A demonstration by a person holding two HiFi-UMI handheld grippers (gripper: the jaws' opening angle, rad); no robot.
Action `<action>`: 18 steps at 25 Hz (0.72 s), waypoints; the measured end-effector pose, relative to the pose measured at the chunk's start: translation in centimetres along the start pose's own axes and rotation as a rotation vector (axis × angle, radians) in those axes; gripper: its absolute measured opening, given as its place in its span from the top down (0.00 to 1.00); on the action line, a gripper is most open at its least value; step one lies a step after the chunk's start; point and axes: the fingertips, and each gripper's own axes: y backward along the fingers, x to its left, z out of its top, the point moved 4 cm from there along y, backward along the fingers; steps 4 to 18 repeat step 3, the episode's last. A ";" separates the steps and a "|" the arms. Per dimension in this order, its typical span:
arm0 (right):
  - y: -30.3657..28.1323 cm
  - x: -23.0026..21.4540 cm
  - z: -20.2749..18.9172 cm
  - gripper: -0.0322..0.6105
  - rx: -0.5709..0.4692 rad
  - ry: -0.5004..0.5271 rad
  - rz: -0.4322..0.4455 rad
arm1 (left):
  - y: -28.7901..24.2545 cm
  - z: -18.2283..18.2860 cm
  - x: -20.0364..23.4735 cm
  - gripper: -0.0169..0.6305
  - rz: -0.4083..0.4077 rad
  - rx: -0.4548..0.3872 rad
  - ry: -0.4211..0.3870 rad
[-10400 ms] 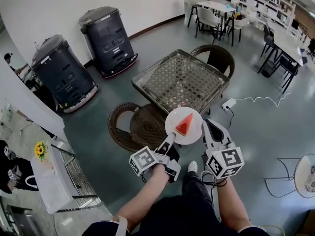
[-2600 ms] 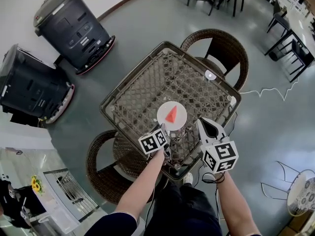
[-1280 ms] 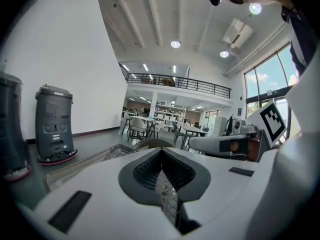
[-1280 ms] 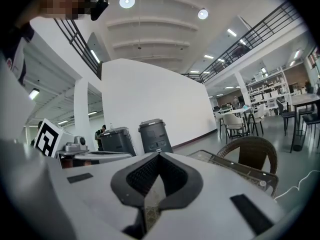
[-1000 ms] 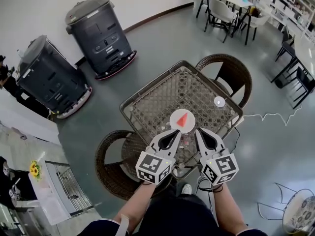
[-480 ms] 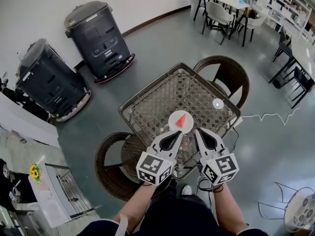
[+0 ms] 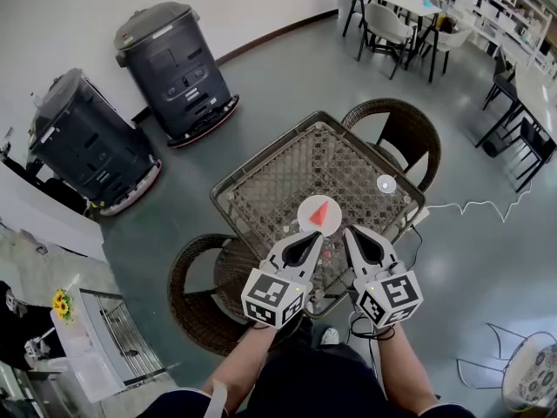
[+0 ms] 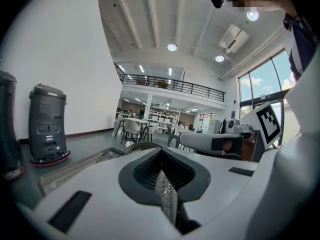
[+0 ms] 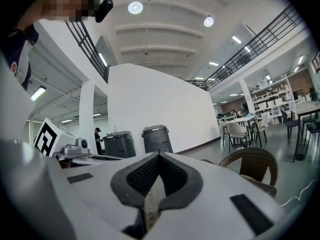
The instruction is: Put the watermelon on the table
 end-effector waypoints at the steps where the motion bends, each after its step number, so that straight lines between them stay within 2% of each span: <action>1: 0.1 0.0 0.0 0.95 0.000 0.000 0.000 | 0.0 -0.1 -0.1 0.96 0.000 0.001 0.001; 18: 0.2 -0.1 -0.1 0.95 0.000 -0.001 0.000 | -0.1 -0.2 -0.2 0.96 0.000 0.002 0.003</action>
